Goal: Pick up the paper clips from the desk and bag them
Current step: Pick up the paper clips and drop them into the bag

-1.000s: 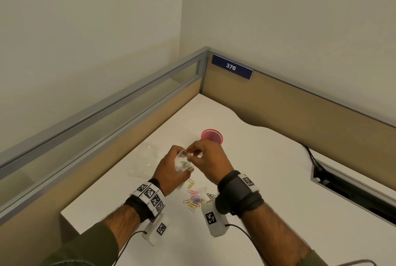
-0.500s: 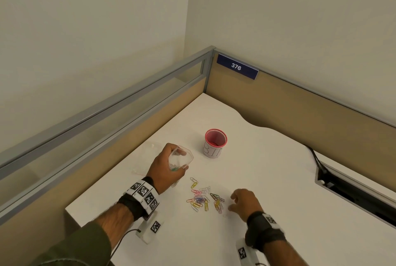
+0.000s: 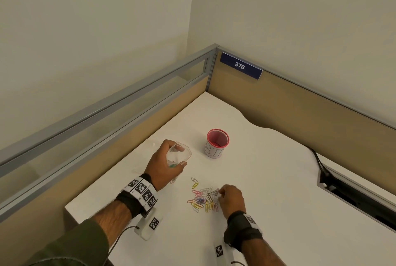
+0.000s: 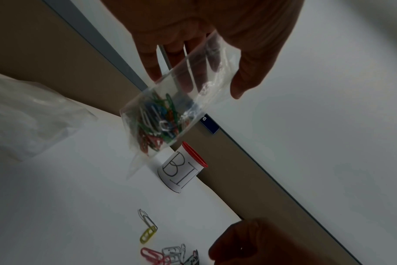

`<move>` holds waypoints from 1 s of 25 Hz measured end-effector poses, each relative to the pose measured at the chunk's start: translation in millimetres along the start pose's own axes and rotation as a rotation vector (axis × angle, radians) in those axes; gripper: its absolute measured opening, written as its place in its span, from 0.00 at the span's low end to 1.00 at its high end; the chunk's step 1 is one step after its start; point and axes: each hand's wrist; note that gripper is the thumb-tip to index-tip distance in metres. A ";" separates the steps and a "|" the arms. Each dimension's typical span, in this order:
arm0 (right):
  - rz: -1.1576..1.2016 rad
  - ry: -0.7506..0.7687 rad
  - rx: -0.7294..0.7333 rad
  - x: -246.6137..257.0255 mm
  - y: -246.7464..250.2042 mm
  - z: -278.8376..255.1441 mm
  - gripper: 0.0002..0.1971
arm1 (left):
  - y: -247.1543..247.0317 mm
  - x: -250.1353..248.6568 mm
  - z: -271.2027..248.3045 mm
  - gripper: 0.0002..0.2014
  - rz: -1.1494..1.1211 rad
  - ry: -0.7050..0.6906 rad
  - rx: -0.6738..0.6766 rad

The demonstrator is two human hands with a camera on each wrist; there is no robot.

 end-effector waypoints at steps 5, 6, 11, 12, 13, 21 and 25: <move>-0.122 0.034 0.034 -0.8 -0.7 0.9 0.14 | -1.2 4.8 0.1 0.23 -0.008 0.020 0.008; -0.135 0.049 0.035 4.4 -4.4 -1.2 0.13 | -2.2 4.7 0.4 0.23 -0.008 0.019 0.009; -0.188 0.108 0.066 25.4 -16.3 -15.3 0.26 | -8.2 2.0 -0.9 0.23 -0.009 0.039 0.027; -0.233 0.122 0.070 28.7 -17.4 -17.9 0.29 | -9.1 1.6 -0.2 0.23 -0.012 0.041 0.032; -0.280 0.150 0.062 31.7 -19.5 -20.5 0.28 | -9.5 1.2 -0.2 0.23 -0.013 0.042 0.035; -0.384 0.271 -0.007 33.8 -12.5 -18.4 0.10 | -8.0 -1.1 2.7 0.23 -0.020 0.041 0.034; -0.282 0.211 0.008 27.5 1.1 -8.0 0.10 | -8.1 -1.1 2.3 0.23 -0.019 0.038 0.032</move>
Point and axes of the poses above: each hand's wrist, its own z-axis towards the middle knuckle, its own y-axis out of the back of the hand, x = y × z, and after that the axes turned 13 degrees about -y, right-handed
